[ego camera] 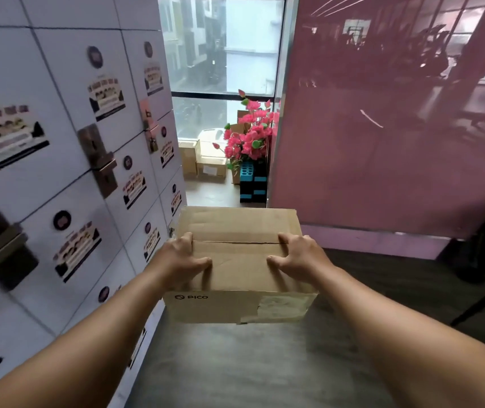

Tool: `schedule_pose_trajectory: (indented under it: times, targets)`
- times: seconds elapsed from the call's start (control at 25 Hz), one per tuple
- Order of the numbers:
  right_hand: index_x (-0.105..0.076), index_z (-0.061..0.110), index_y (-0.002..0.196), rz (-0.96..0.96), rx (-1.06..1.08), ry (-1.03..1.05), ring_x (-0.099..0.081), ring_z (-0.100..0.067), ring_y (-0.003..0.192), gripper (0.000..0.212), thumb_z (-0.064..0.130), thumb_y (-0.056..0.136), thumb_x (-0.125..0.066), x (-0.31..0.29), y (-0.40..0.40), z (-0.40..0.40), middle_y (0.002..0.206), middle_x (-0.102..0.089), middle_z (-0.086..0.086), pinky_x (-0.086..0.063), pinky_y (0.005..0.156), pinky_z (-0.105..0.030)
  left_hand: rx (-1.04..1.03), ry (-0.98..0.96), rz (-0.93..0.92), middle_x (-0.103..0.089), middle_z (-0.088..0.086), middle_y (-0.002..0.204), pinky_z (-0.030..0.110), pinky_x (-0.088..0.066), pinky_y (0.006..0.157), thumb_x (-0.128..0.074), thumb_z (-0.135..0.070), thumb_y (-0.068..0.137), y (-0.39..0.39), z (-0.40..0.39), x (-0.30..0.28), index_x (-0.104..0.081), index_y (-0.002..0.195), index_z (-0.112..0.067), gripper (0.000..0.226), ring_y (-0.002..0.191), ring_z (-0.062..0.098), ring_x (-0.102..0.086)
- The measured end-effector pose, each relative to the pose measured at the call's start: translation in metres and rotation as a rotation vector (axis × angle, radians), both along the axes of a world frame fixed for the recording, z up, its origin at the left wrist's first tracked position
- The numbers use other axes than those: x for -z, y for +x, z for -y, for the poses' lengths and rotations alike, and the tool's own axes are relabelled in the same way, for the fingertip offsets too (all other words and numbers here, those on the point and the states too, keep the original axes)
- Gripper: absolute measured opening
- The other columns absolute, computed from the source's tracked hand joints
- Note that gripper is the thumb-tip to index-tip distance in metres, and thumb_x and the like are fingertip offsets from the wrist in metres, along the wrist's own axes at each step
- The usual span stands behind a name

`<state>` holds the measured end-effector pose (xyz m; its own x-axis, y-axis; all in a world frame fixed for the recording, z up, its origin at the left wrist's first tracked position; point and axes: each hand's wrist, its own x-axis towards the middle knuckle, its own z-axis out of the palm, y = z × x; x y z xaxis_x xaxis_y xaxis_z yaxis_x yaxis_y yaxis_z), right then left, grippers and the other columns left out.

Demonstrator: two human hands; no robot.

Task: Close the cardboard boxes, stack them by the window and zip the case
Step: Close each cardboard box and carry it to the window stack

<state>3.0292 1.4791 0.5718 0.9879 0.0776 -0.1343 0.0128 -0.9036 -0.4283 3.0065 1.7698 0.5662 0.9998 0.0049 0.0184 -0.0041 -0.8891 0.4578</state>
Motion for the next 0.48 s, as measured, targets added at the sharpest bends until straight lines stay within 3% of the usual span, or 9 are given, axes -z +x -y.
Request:
schedule_pose_trajectory:
  times: [0.28,0.48]
  targets:
    - [-0.049,0.033,0.143,-0.017,0.002,0.005,-0.053,-0.034,0.121,0.078,0.067,0.075,-0.065,0.019,0.203,-0.009,0.131,-0.056,-0.015,-0.046,0.100,-0.041,0.005,0.043,-0.041,-0.061,0.002,0.103,0.029,-0.047,0.067,-0.069,-0.061,0.077,0.198,-0.011,0.016,-0.051,0.103,-0.027,0.046,0.088,0.017,-0.058]
    - [-0.049,0.034,0.140,-0.047,-0.027,-0.037,-0.055,-0.034,0.115,0.075,0.068,0.075,-0.064,0.026,0.354,-0.011,0.127,-0.056,-0.016,-0.048,0.094,-0.041,-0.049,0.027,-0.089,-0.062,0.003,0.107,0.035,-0.053,0.079,-0.070,-0.058,0.077,0.338,-0.006,0.023,-0.053,0.106,-0.025,0.047,0.094,0.019,-0.058]
